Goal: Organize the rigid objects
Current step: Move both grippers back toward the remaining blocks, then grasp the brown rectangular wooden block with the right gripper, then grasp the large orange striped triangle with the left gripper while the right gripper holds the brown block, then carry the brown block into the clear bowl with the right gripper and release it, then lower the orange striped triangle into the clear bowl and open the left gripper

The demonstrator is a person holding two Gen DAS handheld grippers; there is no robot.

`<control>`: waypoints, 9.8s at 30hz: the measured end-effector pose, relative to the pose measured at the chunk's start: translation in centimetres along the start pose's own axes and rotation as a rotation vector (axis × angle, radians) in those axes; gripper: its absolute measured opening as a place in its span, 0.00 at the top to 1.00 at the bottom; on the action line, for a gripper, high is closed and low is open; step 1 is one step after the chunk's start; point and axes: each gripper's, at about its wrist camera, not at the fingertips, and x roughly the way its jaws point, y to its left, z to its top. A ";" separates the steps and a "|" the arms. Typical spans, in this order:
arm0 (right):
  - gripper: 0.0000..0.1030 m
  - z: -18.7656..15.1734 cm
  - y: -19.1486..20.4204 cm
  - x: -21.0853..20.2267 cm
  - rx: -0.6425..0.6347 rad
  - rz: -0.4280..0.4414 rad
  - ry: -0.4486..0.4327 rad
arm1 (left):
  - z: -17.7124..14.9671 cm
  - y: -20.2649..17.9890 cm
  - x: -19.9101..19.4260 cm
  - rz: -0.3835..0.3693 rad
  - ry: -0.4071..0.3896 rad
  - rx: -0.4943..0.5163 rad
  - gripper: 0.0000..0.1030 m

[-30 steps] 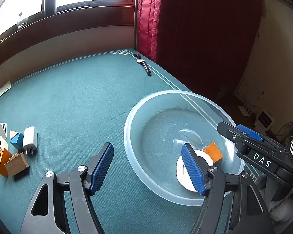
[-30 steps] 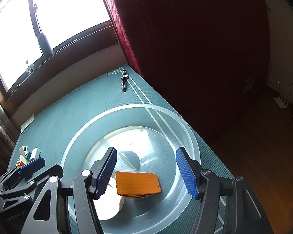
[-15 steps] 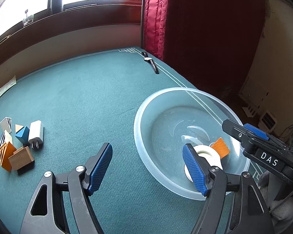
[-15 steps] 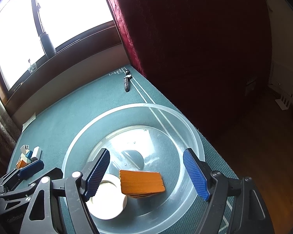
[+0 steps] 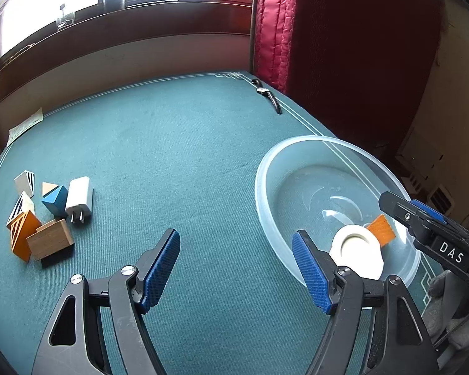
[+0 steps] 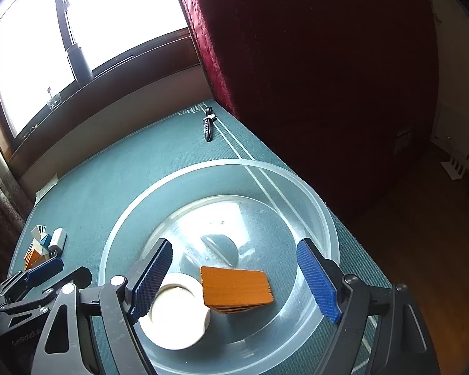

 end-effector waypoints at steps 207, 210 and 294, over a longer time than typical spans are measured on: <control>0.38 -6.0 23.0 4.0 -0.365 0.290 0.179 | -4.9 22.0 -3.0 0.318 -0.174 -0.405 0.41; 0.38 -5.3 22.0 3.3 -0.340 0.274 0.162 | -4.8 21.6 -3.1 0.313 -0.175 -0.393 0.41; 0.31 1.0 -1.3 0.5 0.007 -0.043 -0.006 | 1.1 -5.0 1.7 -0.087 -0.056 0.065 0.32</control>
